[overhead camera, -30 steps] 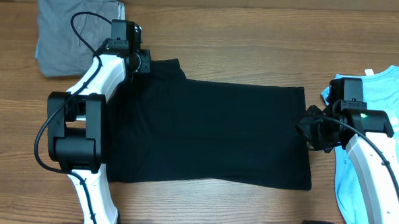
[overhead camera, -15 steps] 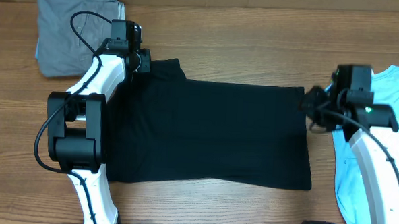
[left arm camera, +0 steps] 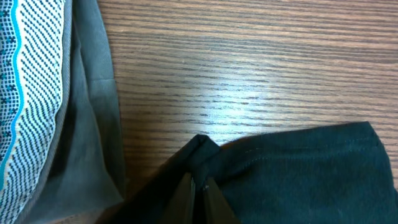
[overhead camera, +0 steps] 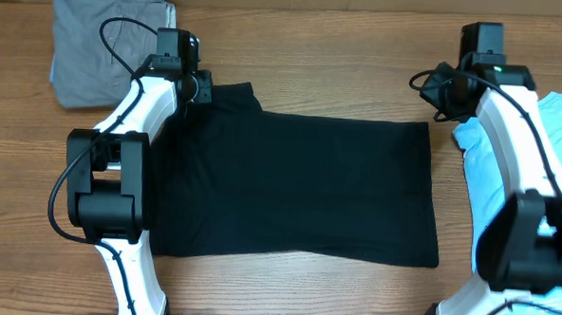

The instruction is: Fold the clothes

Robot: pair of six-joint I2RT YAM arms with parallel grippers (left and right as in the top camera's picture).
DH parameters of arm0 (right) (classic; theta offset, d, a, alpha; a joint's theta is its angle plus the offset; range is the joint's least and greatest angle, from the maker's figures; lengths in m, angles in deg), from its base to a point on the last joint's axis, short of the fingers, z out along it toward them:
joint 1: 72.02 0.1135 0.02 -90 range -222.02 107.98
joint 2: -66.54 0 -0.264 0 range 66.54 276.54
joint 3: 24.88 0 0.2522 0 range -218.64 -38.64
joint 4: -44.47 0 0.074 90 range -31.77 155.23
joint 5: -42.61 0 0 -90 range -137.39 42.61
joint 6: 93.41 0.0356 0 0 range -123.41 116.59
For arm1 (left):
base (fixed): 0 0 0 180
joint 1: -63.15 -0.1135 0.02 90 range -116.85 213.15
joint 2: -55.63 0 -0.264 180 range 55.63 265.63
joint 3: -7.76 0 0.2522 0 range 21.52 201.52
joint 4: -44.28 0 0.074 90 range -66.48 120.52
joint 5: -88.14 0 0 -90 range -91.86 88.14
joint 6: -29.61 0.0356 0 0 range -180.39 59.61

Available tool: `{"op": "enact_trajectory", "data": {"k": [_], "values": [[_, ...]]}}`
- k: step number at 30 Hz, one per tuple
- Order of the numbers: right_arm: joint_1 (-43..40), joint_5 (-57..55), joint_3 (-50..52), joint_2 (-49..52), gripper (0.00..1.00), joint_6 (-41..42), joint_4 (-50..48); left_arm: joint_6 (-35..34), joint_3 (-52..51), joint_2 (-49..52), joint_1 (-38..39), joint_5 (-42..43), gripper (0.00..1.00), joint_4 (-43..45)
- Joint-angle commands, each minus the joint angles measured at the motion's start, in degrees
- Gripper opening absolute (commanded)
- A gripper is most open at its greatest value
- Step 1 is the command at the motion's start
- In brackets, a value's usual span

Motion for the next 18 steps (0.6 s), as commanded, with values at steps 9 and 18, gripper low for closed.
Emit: {"op": "enact_trajectory", "data": {"k": [9,18], "values": [[-0.59,-5.33,-2.14,9.44,0.39,0.09,-1.38,-0.22,1.29,0.42,0.13,0.63,0.04,-0.07],[-0.59,-5.81,-2.14,13.29,0.38,0.09,-1.09,-0.22,1.29,0.42,0.13,0.61,0.04,-1.09]]}}
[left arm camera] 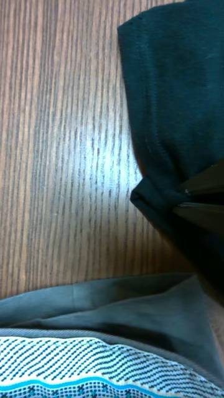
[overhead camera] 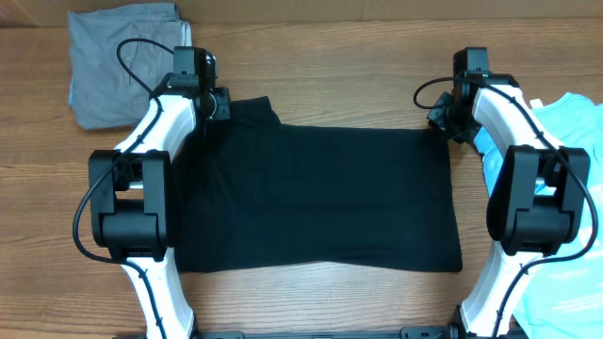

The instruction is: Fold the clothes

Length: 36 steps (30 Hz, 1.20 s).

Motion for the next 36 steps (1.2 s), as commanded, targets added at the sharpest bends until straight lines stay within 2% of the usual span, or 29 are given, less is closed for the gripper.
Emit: {"op": "enact_trajectory", "data": {"k": [1,7,18,21,31,34,36], "values": [[-0.28,-1.05,-1.88,0.83,0.38,0.04,-0.07,-0.22,1.29,0.42,0.13,0.61,0.04,-0.35],[-0.28,-1.09,-1.79,1.31,0.34,0.02,0.79,-0.22,1.29,0.42,0.13,0.61,0.04,-0.39],[-0.28,-1.09,-1.73,1.46,0.35,0.02,0.42,-0.22,1.29,0.42,0.11,0.61,0.04,-0.44],[-0.28,-1.07,-1.73,1.46,0.35,0.02,0.48,-0.22,1.29,0.42,0.11,0.59,0.11,-0.44],[-0.28,-1.07,0.11,1.51,0.34,0.02,-0.76,-0.22,1.29,0.42,0.11,0.59,0.11,-0.37],[-0.28,-1.05,0.11,1.51,0.27,0.04,-0.72,-0.22,1.29,0.42,0.11,0.59,0.09,-0.39],[-0.28,-1.05,0.11,1.51,0.27,0.02,-0.72,-0.22,1.29,0.42,0.11,0.61,0.08,-0.42]]}}
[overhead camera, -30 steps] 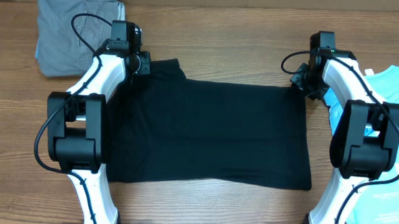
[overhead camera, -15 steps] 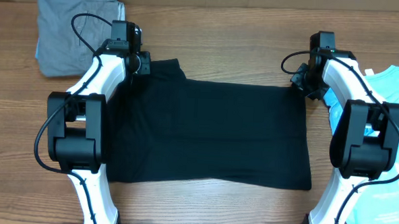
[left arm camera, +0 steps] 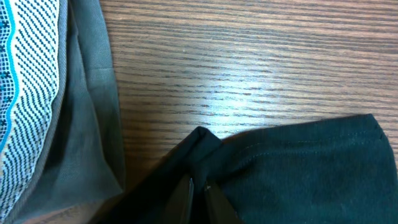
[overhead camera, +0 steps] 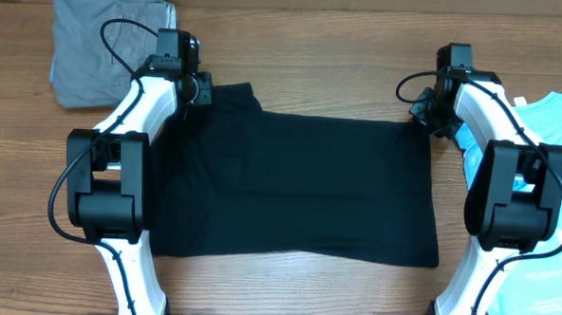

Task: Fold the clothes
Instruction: 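Fold the shirt's top edge down toward the bottom with both grippers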

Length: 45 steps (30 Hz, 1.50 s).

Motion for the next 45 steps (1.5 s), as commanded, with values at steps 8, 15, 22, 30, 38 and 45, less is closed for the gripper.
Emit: {"op": "enact_trajectory", "data": {"k": [8,15,22,30,38,45], "values": [[-0.26,-0.94,0.17,1.01,0.27,-0.04,0.04,-0.22,1.29,0.42,0.11,0.59,0.09,0.04],[-0.26,-0.9,0.22,1.01,0.25,-0.04,0.28,-0.22,1.29,0.42,0.11,0.59,0.09,0.04],[-0.26,-0.9,0.22,1.01,0.04,-0.02,0.5,-0.2,1.29,0.42,0.11,0.61,0.04,0.9],[-0.28,-1.07,0.22,1.01,0.04,0.04,0.59,3.23,2.03,-2.49,0.13,5.31,0.04,1.29],[-0.63,-1.25,-0.22,0.85,0.04,3.3,1.73,5.25,2.03,-10.82,0.13,6.49,0.04,-2.89],[-0.63,-1.36,-1.05,-0.61,0.04,3.76,5.18,5.2,2.03,-15.37,0.13,6.43,0.04,-9.62]]}}
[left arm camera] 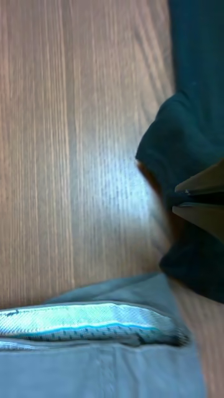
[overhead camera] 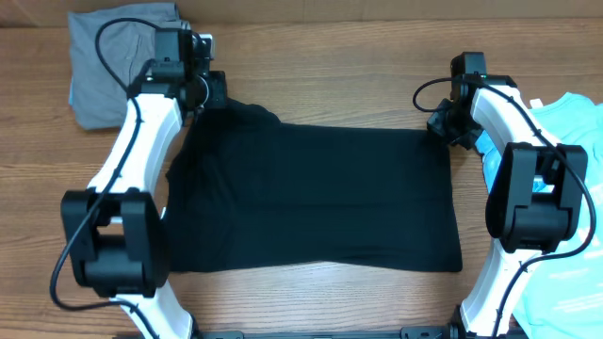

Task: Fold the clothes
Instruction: 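Fold the shirt's top edge down toward the bottom with both grippers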

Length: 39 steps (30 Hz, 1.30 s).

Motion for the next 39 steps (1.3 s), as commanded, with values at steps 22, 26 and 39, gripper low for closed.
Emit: {"op": "enact_trajectory", "data": {"k": [22,26,39], "values": [[-0.59,-0.87,-1.05,-12.98,0.04,4.37,9.14,-2.67,1.27,-3.43,0.0,-5.86,0.04,-20.92],[-0.59,-0.85,-1.05,-13.25,0.04,4.37,10.71,-2.62,1.27,-4.57,0.0,-5.88,0.04,-22.08],[-0.59,2.47,-1.05,-16.68,0.04,6.95,19.85,-2.62,1.27,-10.25,0.0,-3.41,0.04,-32.13]]}}
